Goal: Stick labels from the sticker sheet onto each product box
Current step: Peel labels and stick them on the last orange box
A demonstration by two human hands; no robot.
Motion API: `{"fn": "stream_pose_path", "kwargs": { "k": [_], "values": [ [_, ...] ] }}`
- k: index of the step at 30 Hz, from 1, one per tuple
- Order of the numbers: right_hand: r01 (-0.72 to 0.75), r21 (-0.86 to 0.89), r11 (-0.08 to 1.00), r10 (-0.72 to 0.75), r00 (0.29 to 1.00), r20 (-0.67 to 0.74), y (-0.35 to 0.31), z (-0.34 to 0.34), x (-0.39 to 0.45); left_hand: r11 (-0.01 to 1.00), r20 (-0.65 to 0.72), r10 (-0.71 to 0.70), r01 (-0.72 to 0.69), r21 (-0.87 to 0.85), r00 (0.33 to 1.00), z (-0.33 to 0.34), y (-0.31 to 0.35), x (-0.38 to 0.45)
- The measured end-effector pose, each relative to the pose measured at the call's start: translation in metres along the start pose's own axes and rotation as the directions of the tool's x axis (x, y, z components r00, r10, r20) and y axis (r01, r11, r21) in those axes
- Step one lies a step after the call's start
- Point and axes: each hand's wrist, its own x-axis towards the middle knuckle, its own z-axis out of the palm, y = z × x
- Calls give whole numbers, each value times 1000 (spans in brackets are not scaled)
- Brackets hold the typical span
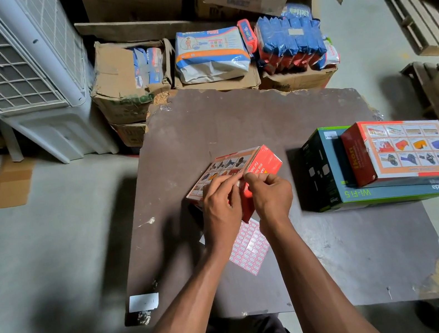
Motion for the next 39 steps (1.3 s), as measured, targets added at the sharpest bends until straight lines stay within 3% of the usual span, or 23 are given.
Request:
{"fn": "stream_pose_path", "kwargs": {
  "k": [18,32,39],
  "values": [
    [62,-203,977,-56,998,33,-8,-2,9,999,-23,13,-13,31,1000,-7,3,6],
    [-27,-37,999,31,991,130,-10,-2,13,995,15,-90,89,46,996,-18,2,14],
    [60,-142,988,-46,994,102,-14,6,10,994,78,-103,101,35,992,-26,-3,19]
  ]
}}
